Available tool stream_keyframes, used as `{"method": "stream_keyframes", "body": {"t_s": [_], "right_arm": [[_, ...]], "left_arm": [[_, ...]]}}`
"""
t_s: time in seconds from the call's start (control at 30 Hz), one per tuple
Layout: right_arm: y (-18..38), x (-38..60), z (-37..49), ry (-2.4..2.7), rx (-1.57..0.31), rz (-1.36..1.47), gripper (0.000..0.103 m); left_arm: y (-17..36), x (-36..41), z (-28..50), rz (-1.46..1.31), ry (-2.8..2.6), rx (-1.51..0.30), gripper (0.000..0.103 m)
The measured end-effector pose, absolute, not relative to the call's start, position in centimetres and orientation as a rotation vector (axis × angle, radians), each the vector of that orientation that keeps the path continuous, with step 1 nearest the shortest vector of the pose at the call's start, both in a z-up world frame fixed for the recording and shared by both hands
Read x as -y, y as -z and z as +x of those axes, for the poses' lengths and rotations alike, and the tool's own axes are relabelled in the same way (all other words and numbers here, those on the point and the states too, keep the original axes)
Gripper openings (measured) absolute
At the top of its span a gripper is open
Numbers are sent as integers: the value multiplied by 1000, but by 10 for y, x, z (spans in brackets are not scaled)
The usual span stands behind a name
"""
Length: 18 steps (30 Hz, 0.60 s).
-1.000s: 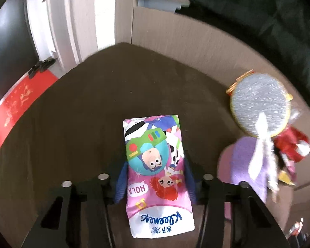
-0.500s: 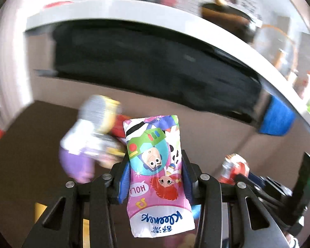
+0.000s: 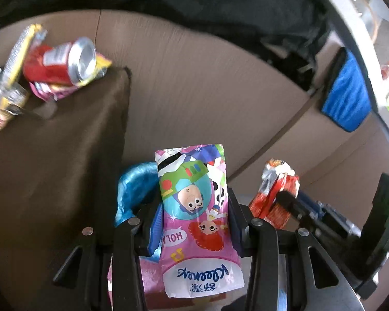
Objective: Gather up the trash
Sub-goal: 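Carry wrapper and tissue pack to the bin and release both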
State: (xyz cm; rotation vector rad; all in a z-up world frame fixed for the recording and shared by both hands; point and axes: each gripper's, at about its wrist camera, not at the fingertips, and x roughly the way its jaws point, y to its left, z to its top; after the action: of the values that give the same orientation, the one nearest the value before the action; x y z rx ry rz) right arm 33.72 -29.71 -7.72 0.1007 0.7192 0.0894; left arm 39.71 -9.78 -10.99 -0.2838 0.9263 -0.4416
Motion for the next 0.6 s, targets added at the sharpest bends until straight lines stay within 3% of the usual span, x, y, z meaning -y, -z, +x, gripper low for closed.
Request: {"method": "stream_keyframes", "body": {"t_s": [0.23,0.33,0.6], "right_arm": [[142,294,381,-106,-827,119,22],[161,294,394,-130,-850,155,33],[192,305,406,-152,-903,255,35]], "left_arm": [[157,110,433,-267,403,-1009,45],[174,119,446,-256,437,-1101,47],[177,122,453,-229,389,-1101,55]]}}
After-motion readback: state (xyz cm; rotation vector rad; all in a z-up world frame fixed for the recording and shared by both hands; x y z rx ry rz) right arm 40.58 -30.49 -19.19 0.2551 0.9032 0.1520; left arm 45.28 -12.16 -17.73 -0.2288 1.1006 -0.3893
